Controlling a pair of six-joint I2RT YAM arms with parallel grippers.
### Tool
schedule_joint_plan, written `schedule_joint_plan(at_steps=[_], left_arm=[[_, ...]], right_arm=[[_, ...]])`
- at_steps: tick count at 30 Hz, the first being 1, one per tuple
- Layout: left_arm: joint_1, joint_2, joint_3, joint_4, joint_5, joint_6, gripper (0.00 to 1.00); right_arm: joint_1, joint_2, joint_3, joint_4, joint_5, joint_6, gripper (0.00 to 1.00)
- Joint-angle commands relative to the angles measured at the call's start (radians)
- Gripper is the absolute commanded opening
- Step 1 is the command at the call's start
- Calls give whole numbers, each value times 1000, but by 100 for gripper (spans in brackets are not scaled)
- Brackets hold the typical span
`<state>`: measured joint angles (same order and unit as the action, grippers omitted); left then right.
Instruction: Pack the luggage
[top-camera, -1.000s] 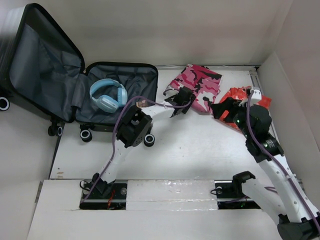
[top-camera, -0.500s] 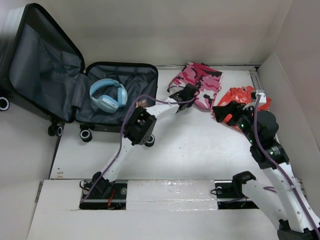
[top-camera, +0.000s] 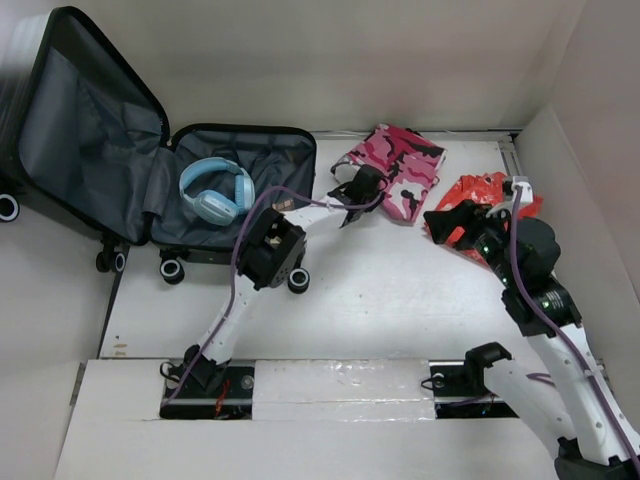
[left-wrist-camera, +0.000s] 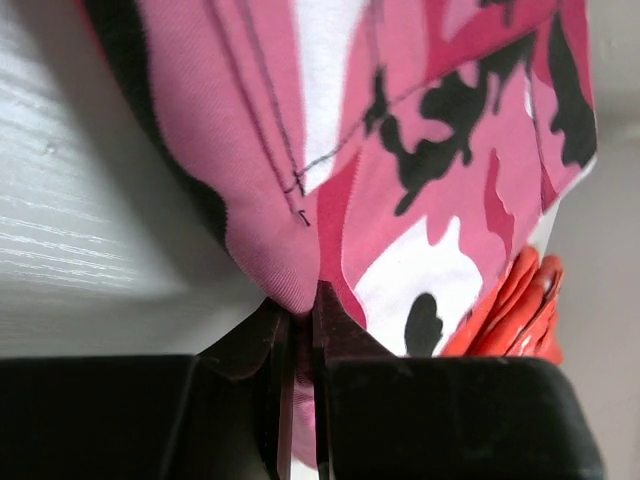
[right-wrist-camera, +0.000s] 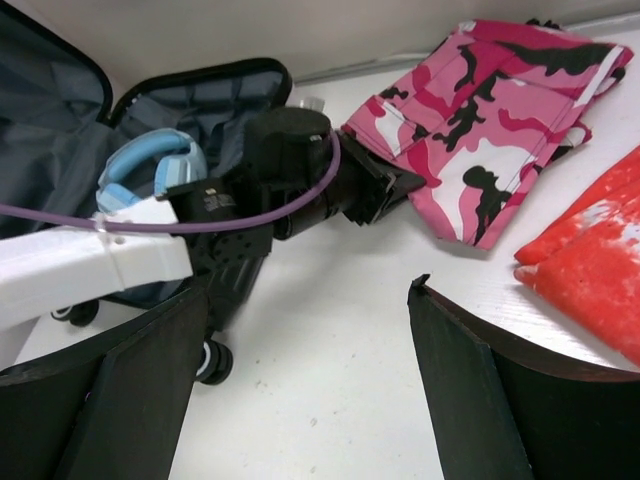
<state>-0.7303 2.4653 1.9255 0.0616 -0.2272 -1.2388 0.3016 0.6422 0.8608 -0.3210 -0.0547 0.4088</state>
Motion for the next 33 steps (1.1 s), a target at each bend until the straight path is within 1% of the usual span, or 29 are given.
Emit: schedule_joint_plan(at_steps=[1,4,5,6,8,10,11,14,15,17,18,20,21,24,25,28,29,31,32,33], left_arm=[[-20,-167,16,20,26,209,0],[-20,-245,30,20,60,281,0],[-20,-261,44,6,74,327,0],[-11,-276,58,6,109,355,0],[17,-298,127,-38,166,406,0],[40,-298,222,-113,263,499,0],[60,-289,337,-190,285,543,0],[94,-289,504,-287,389,674,0],[133,-299,523,-310,443,691,0],[176,-331,511,-310,556,705,0],[219,-366,501,-310,599,731,0],[256,-399,486,-339,630,746,0],[272,-434,453,-339,656,765,0],[337,-469,428,-359,695,821,0],[385,-483,405,-359,716,832,0],[469,-497,354,-336,814,820,0],[523,-497,354,-324,840,805,0],[564,-459,410,-324,897,761,0],[577,-407,514,-347,898,745,0],[586,-384,568,-362,907,731,0]], right_arm=[[4,31,35,69,-43,-5,86],[4,40,53,80,-43,-5,86],[4,51,53,80,-43,-5,86],[4,51,64,80,-43,-5,86],[4,62,76,92,-53,-5,86],[4,71,86,105,-53,-5,86],[4,71,96,105,-53,-5,86],[4,94,110,114,-71,-5,86],[4,108,122,128,-85,-5,86],[14,123,133,137,-100,4,86],[14,123,133,146,-111,4,86],[25,146,145,158,-111,4,86],[36,146,145,158,-111,13,86],[60,155,155,168,-111,13,86],[76,166,155,168,-111,13,86],[87,166,164,168,-91,13,86],[97,166,164,168,-91,13,86],[97,166,164,168,-82,13,86],[97,166,164,168,-82,13,86],[97,166,164,168,-82,13,86]])
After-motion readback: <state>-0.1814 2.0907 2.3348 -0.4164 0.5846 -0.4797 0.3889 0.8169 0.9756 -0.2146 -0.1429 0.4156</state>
